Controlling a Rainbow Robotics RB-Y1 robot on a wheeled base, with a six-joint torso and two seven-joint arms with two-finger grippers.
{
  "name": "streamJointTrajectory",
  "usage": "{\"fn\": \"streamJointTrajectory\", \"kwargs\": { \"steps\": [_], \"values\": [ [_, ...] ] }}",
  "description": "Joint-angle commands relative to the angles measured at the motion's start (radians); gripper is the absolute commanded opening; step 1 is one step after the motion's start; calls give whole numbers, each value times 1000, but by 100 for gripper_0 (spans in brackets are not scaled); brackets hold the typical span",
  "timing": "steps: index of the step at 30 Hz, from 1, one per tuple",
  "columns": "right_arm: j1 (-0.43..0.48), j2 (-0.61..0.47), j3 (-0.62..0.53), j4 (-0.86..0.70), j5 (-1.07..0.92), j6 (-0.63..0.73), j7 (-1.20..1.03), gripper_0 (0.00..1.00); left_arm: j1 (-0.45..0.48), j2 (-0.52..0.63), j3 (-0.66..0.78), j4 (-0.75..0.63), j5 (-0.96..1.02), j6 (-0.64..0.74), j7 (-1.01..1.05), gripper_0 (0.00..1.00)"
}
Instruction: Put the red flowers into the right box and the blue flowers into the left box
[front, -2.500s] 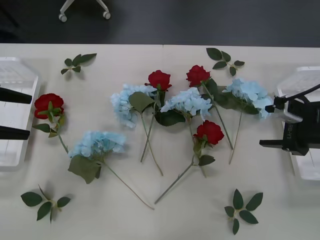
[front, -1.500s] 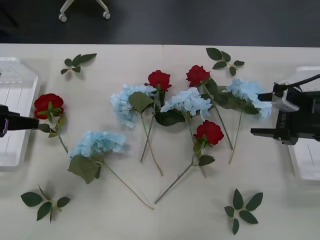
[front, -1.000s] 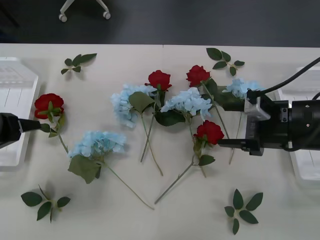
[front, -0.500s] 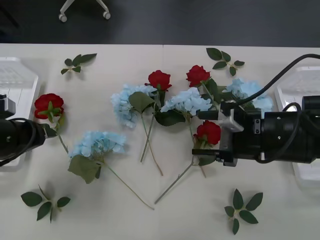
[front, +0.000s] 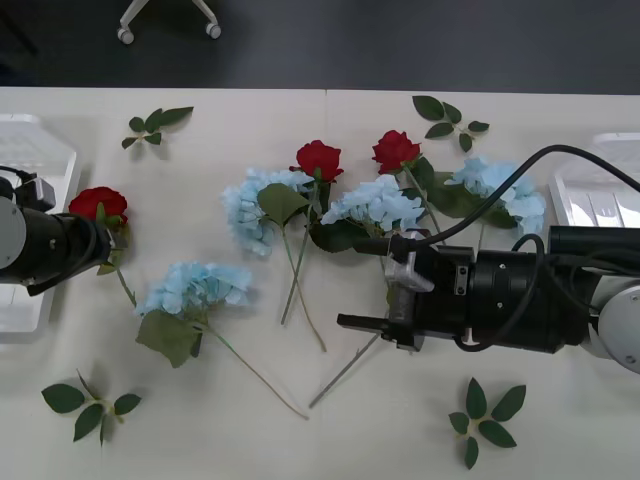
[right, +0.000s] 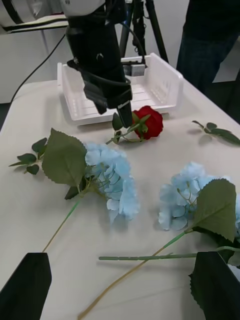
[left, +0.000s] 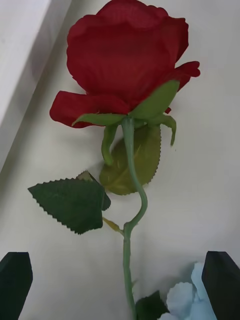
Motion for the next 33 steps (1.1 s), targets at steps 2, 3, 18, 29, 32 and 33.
{"fn": "streamJointTrajectory", "kwargs": {
  "steps": [2,3,18,29,32,33],
  "values": [
    [-87,-18,91,-7,59,-80,-12,84,-37,12,-33,45,-19,-37,27,100],
    [-95,-18,102,-7,79,-90,-32,84,-38,10,-38,51,-22,-41,27,100],
    [-199,77,178,90,369,-135,-408,84,-40,-67,-47,108,-106,-80,18,100],
    [-357,132,399,223,499,-383,-658,84,-38,-91,-47,138,-145,-112,4,86],
    [-371,164,407,238,504,-383,-675,84,-38,-91,-50,143,-149,-114,-5,7],
    [-372,175,407,242,504,-383,-678,84,-38,-91,-54,143,-151,-114,-8,1]
  ]
}}
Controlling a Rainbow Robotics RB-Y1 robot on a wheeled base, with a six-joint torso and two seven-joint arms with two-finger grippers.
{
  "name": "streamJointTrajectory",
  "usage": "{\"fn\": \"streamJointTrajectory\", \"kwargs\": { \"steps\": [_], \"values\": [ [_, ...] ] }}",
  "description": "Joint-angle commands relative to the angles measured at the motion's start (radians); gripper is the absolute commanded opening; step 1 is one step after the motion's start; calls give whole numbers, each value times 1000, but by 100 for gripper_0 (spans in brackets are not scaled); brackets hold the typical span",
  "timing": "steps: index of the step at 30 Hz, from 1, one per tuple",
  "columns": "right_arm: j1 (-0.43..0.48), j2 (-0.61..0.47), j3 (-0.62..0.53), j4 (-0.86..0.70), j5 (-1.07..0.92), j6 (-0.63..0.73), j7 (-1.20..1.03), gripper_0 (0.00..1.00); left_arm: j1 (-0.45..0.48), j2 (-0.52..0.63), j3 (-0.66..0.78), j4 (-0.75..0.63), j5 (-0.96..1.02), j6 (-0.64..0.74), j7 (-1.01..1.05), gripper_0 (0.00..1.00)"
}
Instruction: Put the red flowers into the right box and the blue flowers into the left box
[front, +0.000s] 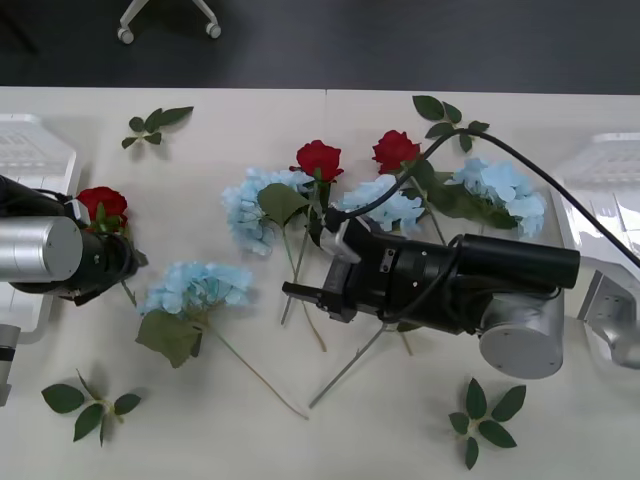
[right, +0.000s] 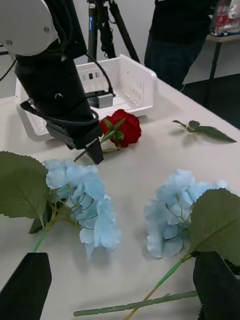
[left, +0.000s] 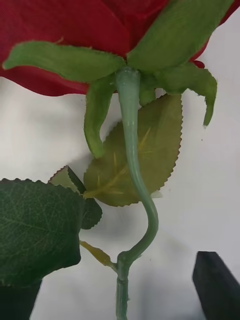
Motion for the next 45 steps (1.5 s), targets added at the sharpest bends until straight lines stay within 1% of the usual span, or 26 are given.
{"fn": "streamJointTrajectory", "kwargs": {
  "steps": [1,7,19,24,32,37,40,45],
  "values": [
    [-10,69,-28,-1,4,-7,-32,84,-16,1,-1,-9,-13,-8,-11,0],
    [-18,121,-18,18,1,-7,-39,84,-16,1,-13,-9,-18,-8,-20,0],
    [-39,120,-15,18,0,-7,-38,84,-13,1,-3,-14,-12,-25,-20,0],
    [-38,117,-14,18,-2,-9,-39,84,-4,1,43,-82,25,-21,-20,0],
    [-31,123,-11,22,-3,-9,-36,84,81,3,186,-306,232,-21,-48,0],
    [-19,123,6,24,-3,-38,-35,84,137,1,301,-451,438,-21,-198,0],
    [-10,123,8,24,1,-52,-33,84,142,1,370,-476,588,-21,-305,0],
    [-10,121,14,24,4,-55,-29,84,142,1,404,-479,783,-21,-520,0]
  ]
}}
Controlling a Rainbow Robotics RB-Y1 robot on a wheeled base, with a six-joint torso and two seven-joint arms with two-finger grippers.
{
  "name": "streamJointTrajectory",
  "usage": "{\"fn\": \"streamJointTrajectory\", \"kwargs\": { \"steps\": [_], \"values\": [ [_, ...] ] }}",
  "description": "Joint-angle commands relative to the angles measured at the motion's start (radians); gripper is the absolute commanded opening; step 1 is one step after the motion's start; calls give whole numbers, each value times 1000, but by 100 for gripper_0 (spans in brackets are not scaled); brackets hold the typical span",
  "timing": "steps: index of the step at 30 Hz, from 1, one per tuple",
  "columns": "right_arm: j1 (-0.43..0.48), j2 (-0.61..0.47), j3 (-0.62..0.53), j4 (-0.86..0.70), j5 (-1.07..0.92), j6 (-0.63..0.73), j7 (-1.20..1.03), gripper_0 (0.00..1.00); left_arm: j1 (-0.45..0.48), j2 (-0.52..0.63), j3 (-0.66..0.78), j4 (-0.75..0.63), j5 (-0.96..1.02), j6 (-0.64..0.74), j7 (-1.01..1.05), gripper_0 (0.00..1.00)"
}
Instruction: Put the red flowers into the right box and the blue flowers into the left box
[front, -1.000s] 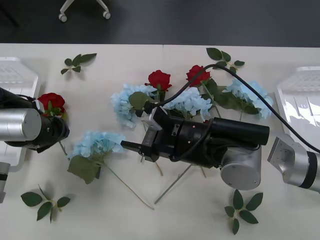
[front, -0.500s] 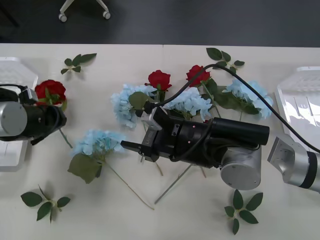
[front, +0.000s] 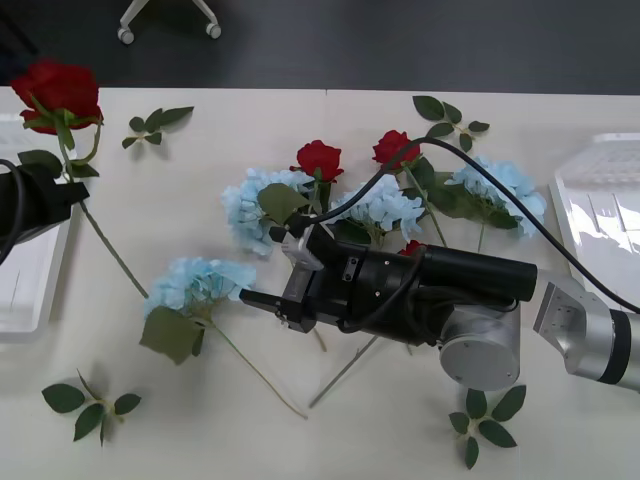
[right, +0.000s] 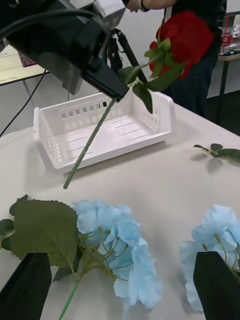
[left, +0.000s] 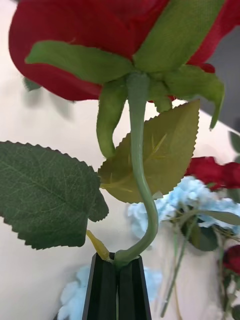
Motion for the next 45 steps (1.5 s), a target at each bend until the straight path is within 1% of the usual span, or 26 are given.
{"fn": "streamJointTrajectory", "kwargs": {
  "steps": [1,5,13,17,23,29,35,38,45],
  "values": [
    [-7,-5,-6,-13,5,-9,-23,84,-4,3,6,-31,119,-1,-188,0],
    [-8,3,6,-13,5,-12,-23,84,-4,1,8,-31,258,-1,-314,0],
    [-8,31,40,-13,-5,-79,-32,84,-4,-2,-2,-31,508,9,-550,0],
    [-8,46,43,-15,-6,-93,-33,84,-28,-23,9,-30,602,78,-659,0],
    [-10,74,43,-13,-9,-121,-35,84,-68,-80,38,-27,711,236,-788,0],
    [-10,98,41,-15,-12,-144,-33,84,-88,-147,38,-27,797,320,-870,0],
    [-10,107,43,-13,-15,-147,-35,84,-128,-223,38,-22,844,388,-892,0],
    [-10,118,43,-13,-17,-155,-40,84,-143,-253,38,12,895,392,-901,0],
    [-10,137,43,-24,-20,-178,-53,84,-191,-258,38,93,927,435,-921,0]
  ]
}}
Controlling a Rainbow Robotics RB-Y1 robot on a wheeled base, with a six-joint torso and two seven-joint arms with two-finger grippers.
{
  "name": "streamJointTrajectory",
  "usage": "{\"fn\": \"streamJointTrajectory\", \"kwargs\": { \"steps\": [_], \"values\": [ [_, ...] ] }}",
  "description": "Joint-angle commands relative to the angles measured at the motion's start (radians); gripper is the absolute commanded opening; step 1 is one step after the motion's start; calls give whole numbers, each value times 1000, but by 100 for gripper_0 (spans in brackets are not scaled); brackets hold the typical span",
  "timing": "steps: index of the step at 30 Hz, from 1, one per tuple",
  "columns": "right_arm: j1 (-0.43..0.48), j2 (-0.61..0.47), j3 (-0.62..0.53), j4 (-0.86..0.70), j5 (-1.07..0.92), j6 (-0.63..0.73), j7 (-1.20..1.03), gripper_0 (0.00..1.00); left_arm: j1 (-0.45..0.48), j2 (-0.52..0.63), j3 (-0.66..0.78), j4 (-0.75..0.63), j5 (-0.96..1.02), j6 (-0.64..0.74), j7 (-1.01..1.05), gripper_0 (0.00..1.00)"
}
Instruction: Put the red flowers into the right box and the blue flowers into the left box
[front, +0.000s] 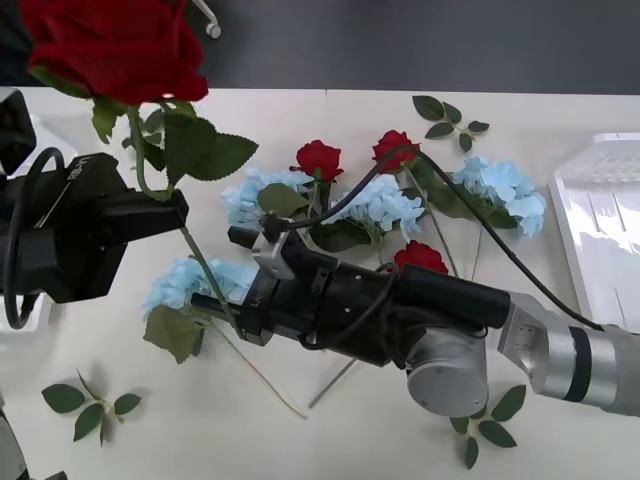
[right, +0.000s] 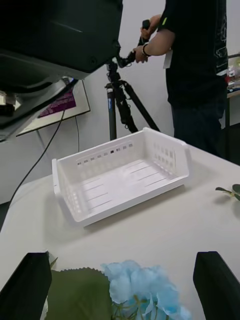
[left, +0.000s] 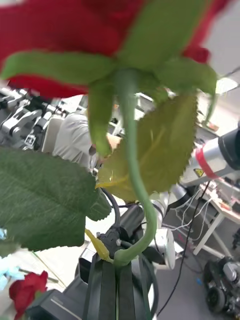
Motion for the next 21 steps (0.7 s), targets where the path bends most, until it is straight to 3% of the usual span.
{"fn": "streamJointTrajectory", "kwargs": {
  "steps": [1,9,21],
  "values": [
    [-10,33,-11,-24,-5,-18,-52,84,-47,18,12,24,9,27,-77,0],
    [-8,12,-4,-23,-1,-16,-58,84,-58,141,-26,14,9,27,-71,0],
    [-8,-97,2,-34,5,-18,-58,84,-48,145,3,21,14,36,-79,0]
  ]
}}
